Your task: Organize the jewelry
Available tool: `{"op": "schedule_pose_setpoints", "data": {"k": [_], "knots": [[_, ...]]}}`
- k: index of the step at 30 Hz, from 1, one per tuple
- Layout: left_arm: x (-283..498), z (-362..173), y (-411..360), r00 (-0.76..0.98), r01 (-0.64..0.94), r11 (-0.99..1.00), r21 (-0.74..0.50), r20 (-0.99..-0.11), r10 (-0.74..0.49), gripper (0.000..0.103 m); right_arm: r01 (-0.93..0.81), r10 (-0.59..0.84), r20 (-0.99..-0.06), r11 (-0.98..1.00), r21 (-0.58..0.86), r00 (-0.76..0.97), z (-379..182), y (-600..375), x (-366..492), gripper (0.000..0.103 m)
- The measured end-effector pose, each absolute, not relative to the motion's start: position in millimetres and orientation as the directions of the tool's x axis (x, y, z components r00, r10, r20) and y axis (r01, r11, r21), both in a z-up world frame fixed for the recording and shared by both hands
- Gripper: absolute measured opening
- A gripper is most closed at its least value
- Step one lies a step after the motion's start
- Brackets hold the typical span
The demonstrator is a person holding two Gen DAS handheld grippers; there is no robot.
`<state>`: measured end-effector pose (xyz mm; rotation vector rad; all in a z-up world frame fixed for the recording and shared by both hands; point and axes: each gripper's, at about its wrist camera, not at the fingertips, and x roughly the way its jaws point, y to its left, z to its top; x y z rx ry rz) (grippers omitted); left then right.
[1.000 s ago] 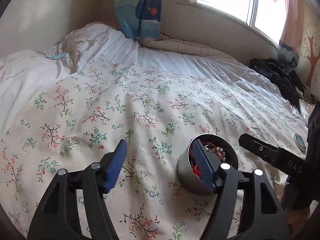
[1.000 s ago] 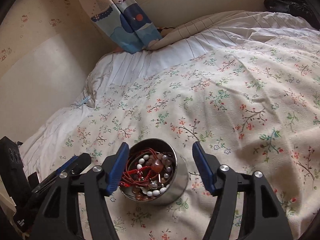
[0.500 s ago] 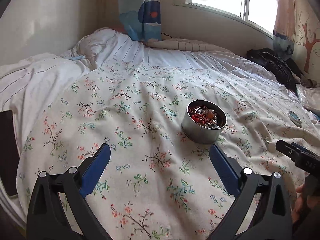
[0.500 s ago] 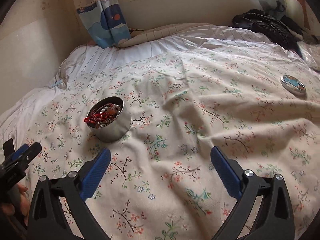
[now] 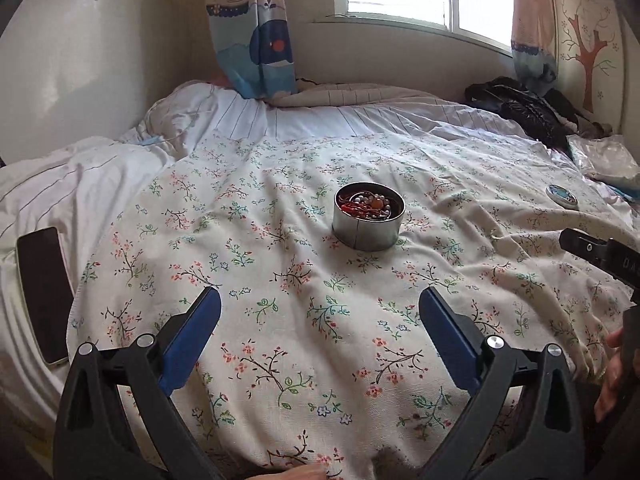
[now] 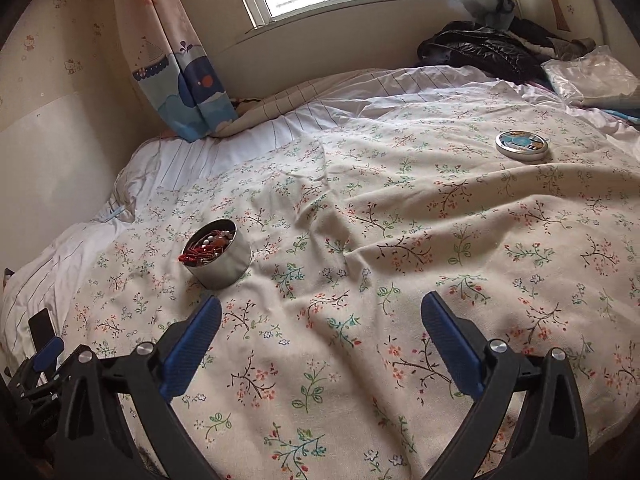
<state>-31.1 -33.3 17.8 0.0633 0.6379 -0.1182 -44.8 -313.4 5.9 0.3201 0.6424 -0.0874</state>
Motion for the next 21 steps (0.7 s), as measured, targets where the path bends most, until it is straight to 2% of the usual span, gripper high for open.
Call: {"op": "schedule_pose_setpoints", "data": {"k": [6,13,21], "knots": [[-46,24,-23,0.842,0.107,0.993,-0.050,-0.527,-0.117,0.095,0.199,-0.050,-0.586,0.961,0.194,0.809,12,-304,-56,0.096],[-40,20,-26,0.808,0.100,0.995,-0.028,-0.582,-0.097,0.096,0.218,-0.093,-0.570,0.963,0.156,0.817,16,-299,-64,0.096],[-42,17,-28,0.814,0.080,0.997,-0.010,-0.576,-0.071,0.095,0.213,-0.104,-0.570,0.969,0.128,0.815,16,-292,-64,0.096]]}}
